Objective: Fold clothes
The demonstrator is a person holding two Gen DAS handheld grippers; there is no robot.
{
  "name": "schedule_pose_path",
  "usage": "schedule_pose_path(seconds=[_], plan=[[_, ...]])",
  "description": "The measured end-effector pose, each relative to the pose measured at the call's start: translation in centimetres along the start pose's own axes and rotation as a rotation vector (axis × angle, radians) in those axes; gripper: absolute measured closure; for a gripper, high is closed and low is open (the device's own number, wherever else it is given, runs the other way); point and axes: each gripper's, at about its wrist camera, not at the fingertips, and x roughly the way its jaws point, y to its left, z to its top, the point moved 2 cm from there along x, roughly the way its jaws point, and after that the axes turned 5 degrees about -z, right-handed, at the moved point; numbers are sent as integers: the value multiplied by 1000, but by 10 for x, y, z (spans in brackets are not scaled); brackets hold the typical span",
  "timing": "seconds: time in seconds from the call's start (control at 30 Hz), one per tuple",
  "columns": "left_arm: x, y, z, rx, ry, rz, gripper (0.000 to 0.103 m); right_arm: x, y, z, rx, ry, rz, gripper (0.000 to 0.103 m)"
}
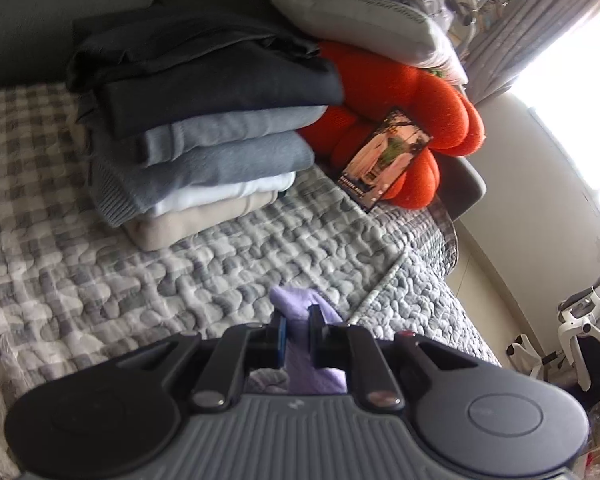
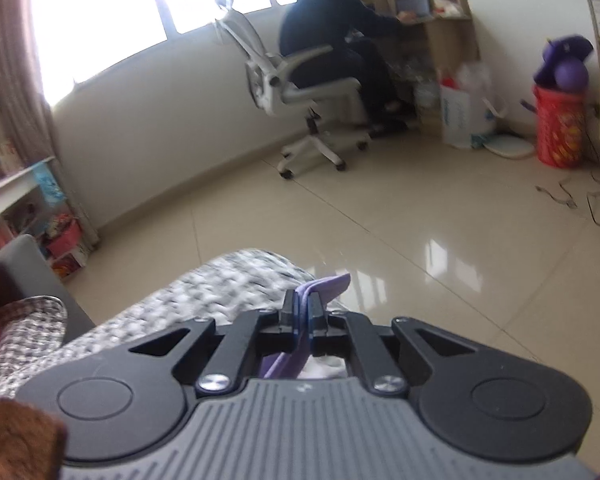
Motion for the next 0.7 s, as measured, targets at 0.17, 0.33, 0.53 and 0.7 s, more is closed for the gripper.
schedule_pose_path(seconds=[0.17, 0.33, 0.53, 0.7], plan=[[4, -3, -5, 8, 12, -7, 93, 8, -9, -10, 26, 107, 30, 90], [6, -8, -8, 27, 20, -8, 93, -5, 8, -13, -53, 122, 118, 88], [10, -11, -11, 44, 30, -3, 93, -23, 55, -35, -227, 180, 308, 59], [12, -13, -13, 58, 31, 8, 93, -40, 99, -60, -388, 234, 466, 59]])
